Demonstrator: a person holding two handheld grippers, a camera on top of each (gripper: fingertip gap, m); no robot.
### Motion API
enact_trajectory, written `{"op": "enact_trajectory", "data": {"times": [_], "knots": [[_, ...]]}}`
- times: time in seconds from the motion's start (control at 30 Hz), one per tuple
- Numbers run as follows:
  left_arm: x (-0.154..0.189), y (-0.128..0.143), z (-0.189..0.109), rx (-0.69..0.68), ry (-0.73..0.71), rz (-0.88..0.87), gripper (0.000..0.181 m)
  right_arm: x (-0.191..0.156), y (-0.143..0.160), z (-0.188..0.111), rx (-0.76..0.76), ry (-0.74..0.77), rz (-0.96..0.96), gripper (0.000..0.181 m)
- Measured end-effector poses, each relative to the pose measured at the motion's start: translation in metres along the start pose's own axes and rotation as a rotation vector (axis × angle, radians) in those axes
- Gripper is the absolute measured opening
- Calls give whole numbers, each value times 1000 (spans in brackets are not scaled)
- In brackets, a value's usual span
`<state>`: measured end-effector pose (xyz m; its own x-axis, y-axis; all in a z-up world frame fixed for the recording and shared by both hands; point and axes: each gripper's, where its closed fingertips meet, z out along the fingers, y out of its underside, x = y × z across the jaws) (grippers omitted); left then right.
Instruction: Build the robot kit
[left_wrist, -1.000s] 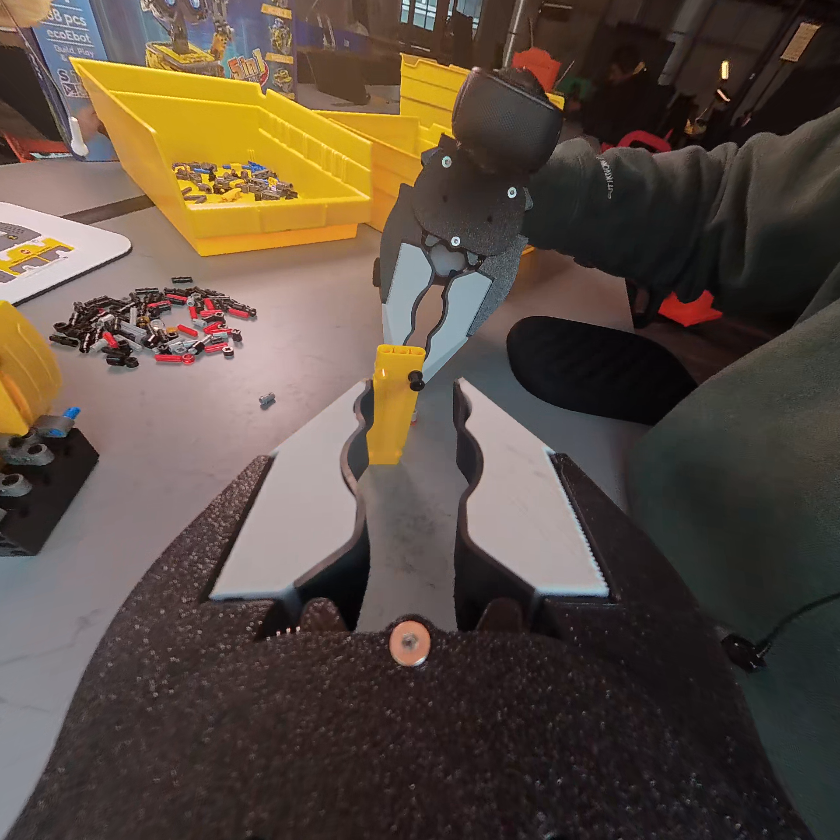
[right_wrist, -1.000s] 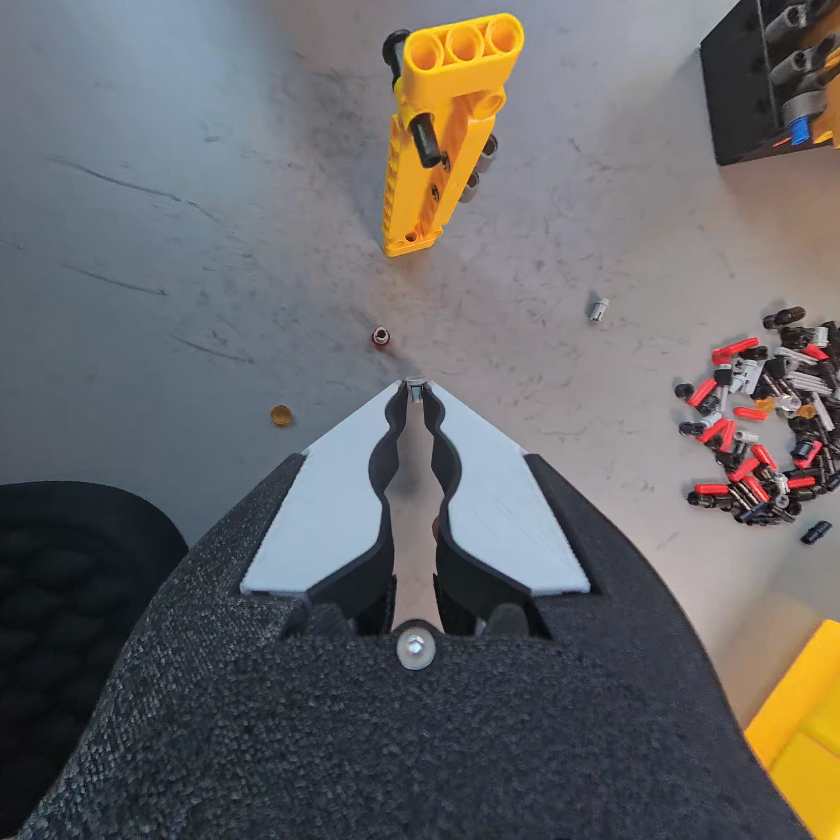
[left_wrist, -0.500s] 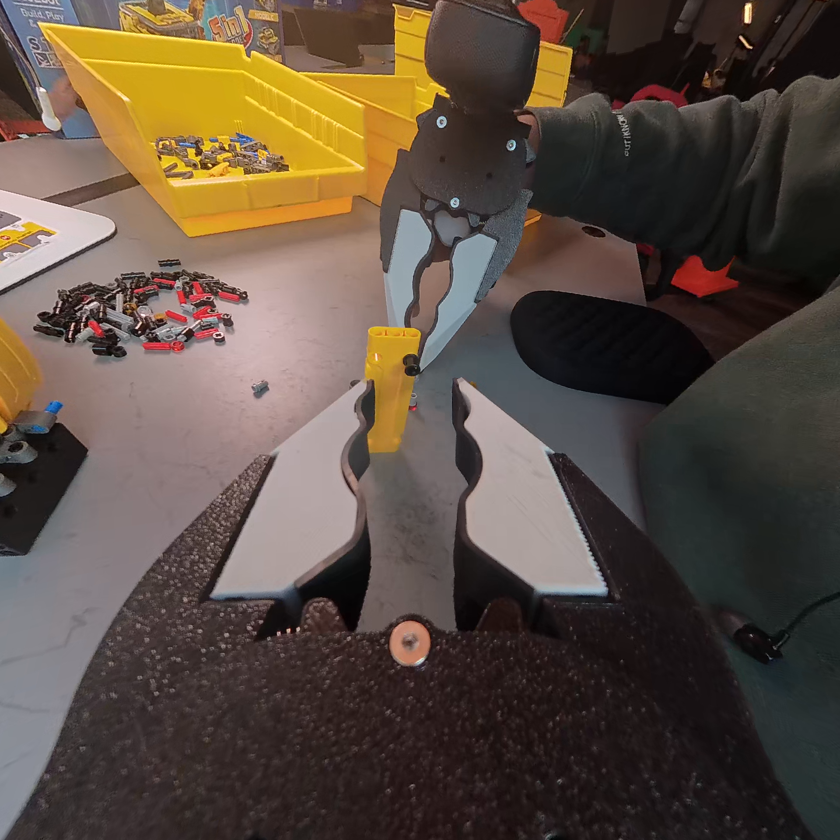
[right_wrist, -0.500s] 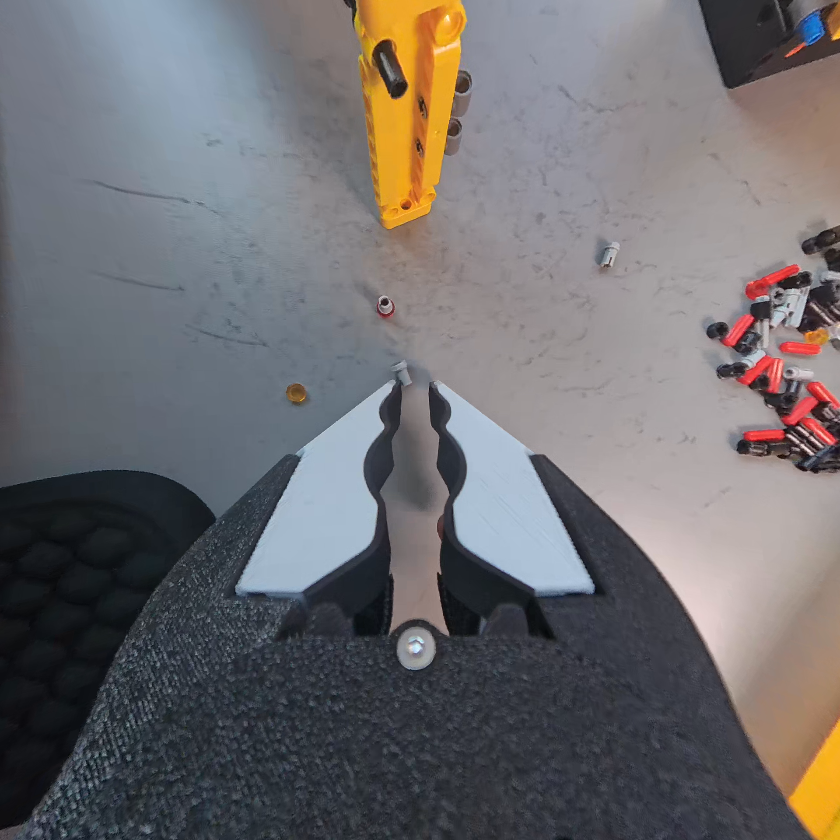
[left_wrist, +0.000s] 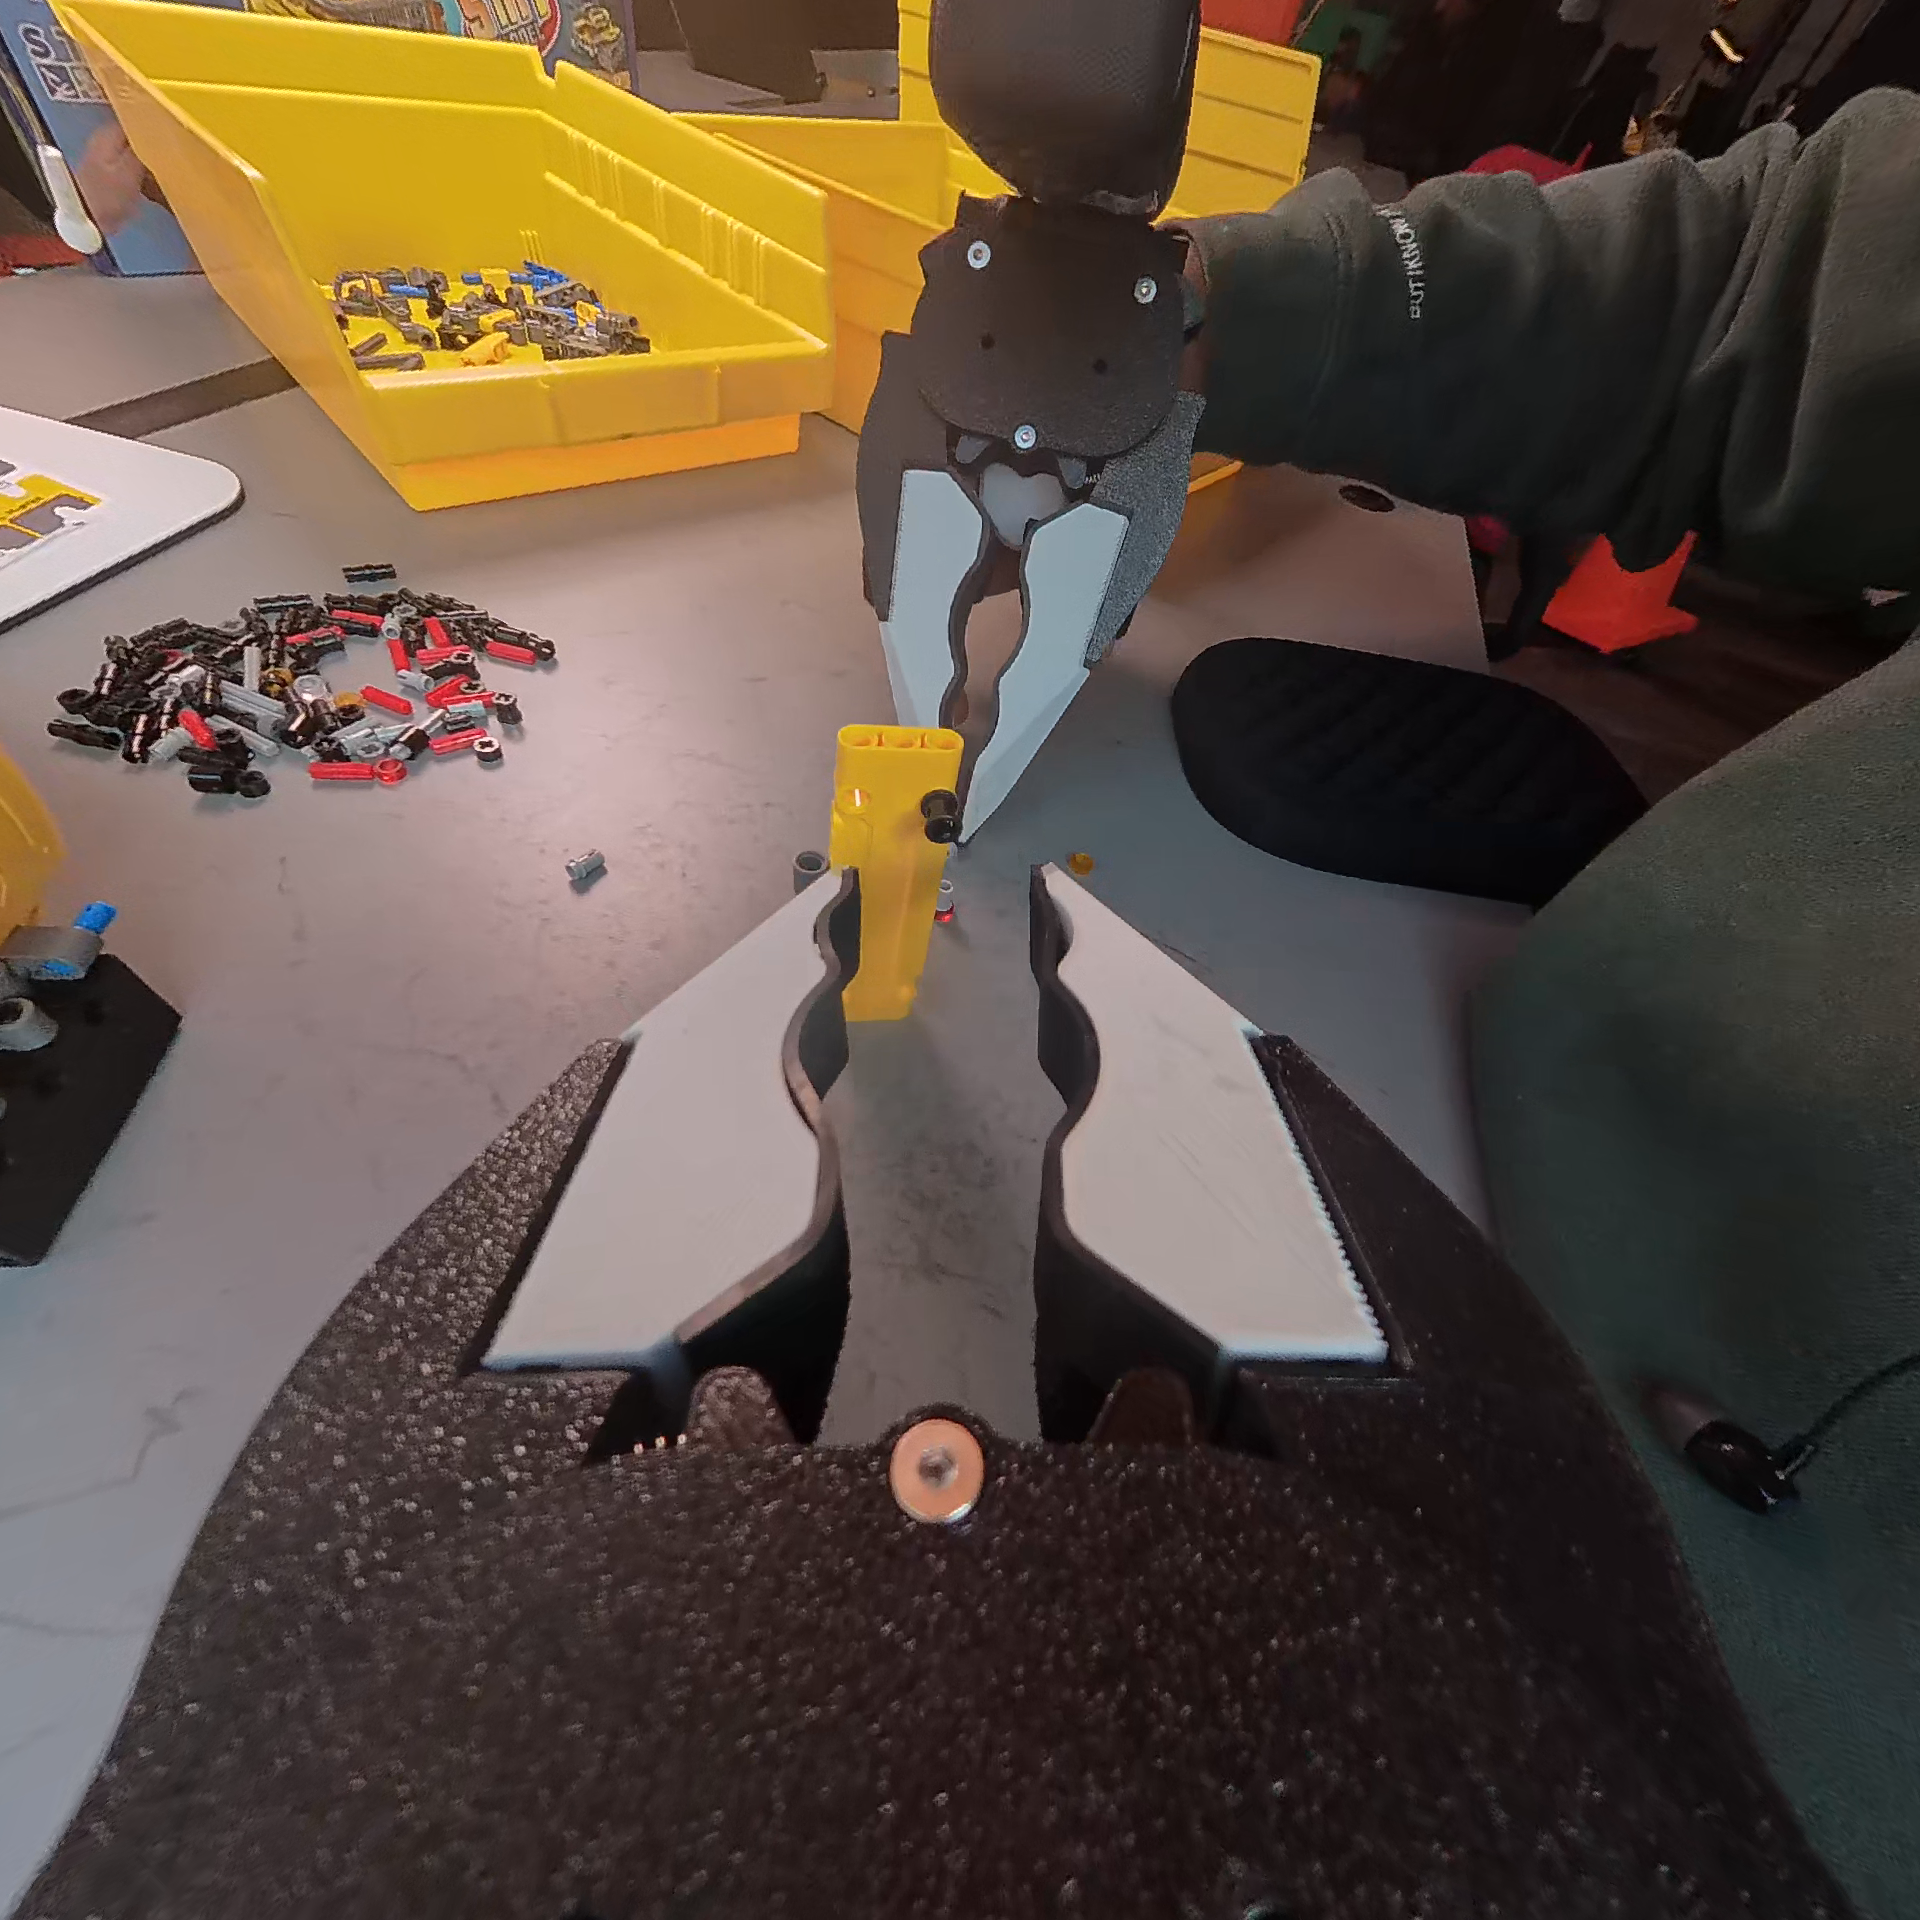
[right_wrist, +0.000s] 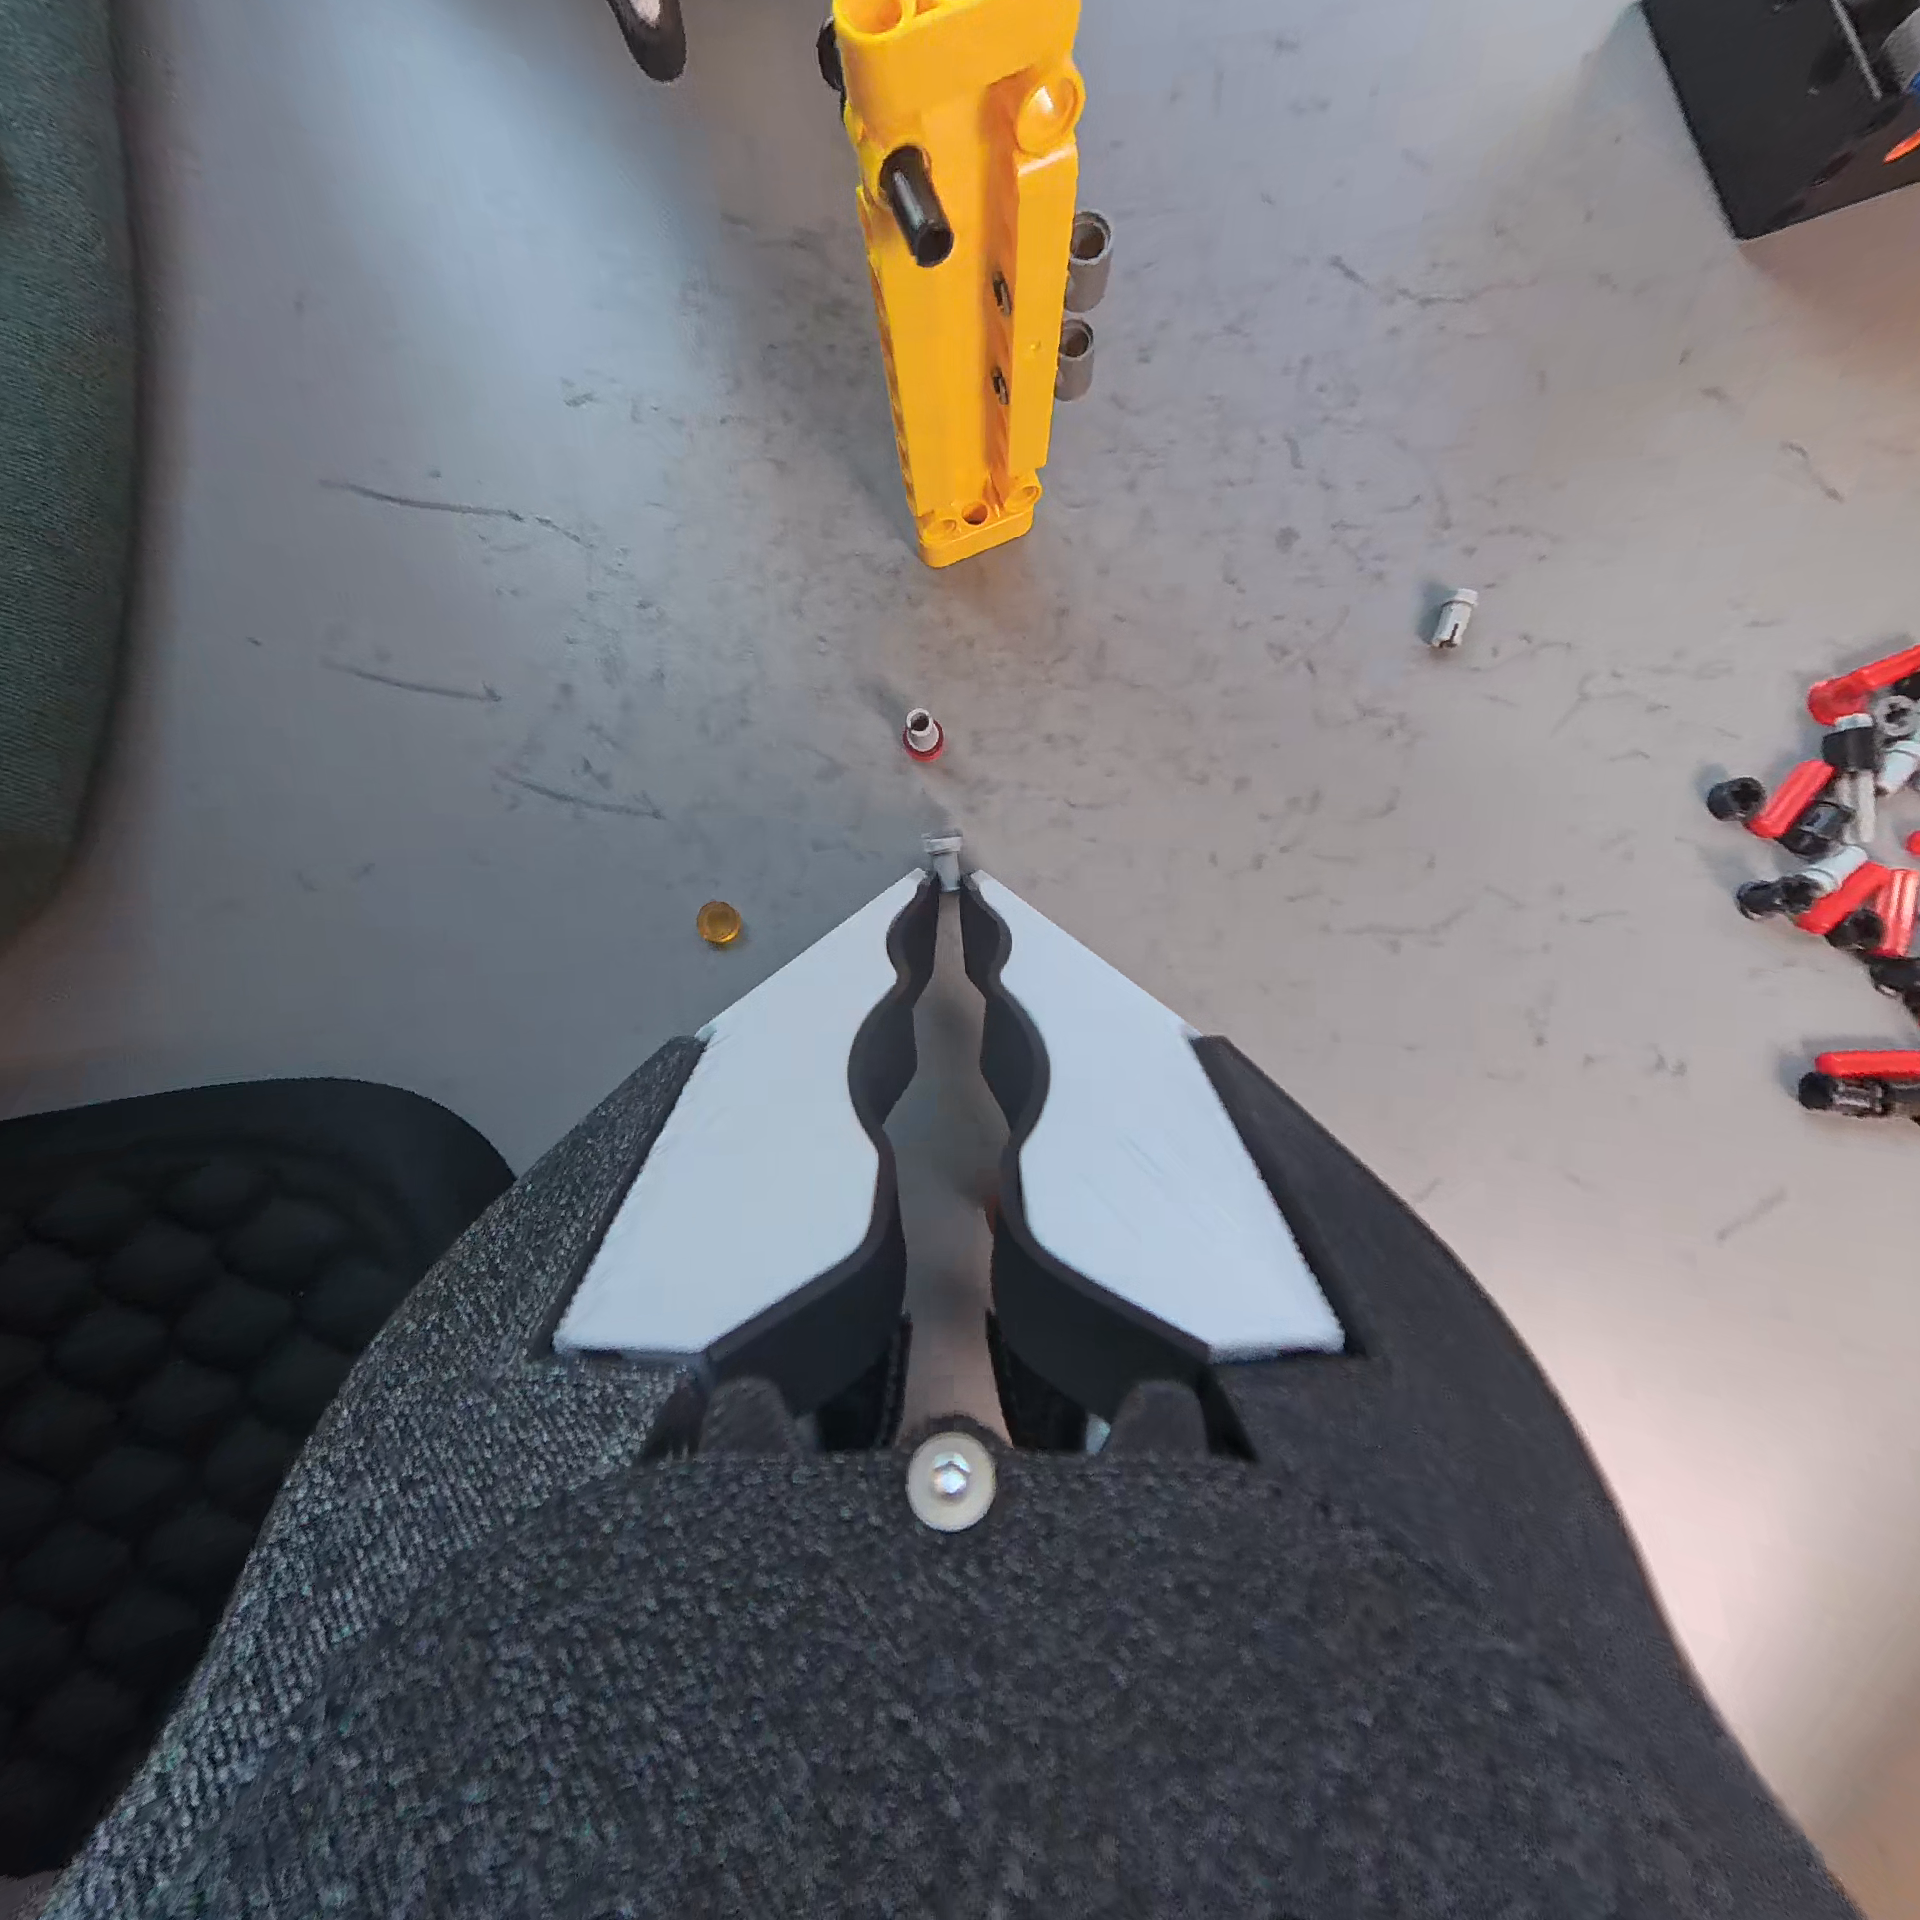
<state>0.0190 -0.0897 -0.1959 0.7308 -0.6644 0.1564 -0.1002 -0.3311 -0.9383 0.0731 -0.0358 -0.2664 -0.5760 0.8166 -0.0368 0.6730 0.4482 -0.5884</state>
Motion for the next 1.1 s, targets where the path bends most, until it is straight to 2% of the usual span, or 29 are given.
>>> {"op": "enact_trajectory", "data": {"times": [0.13, 0.33, 0.5, 0.63, 0.8, 0.93, 1.1], "knots": [[1, -1, -1, 5, 3, -1, 31, 10, 9, -14, -181, 51, -70, 4], [5, 0, 0, -3, 11, 25, 31, 13, 23, -27, -578, 59, -223, 4], [6, 0, 0, 0, 8, 41, 30, 12, 20, -17, -683, 29, -278, 4], [8, -1, -1, 7, 12, 47, 30, 11, 15, -16, -667, 32, -277, 4], [9, 0, 0, -2, 15, 60, 30, 10, 14, -17, -572, 34, -234, 7], [9, 1, 1, -7, 13, 58, 30, 9, 22, -21, -458, 29, -155, 12], [9, 4, 3, -23, 15, 61, 30, 5, 22, -20, -222, 21, -23, 12]]}}
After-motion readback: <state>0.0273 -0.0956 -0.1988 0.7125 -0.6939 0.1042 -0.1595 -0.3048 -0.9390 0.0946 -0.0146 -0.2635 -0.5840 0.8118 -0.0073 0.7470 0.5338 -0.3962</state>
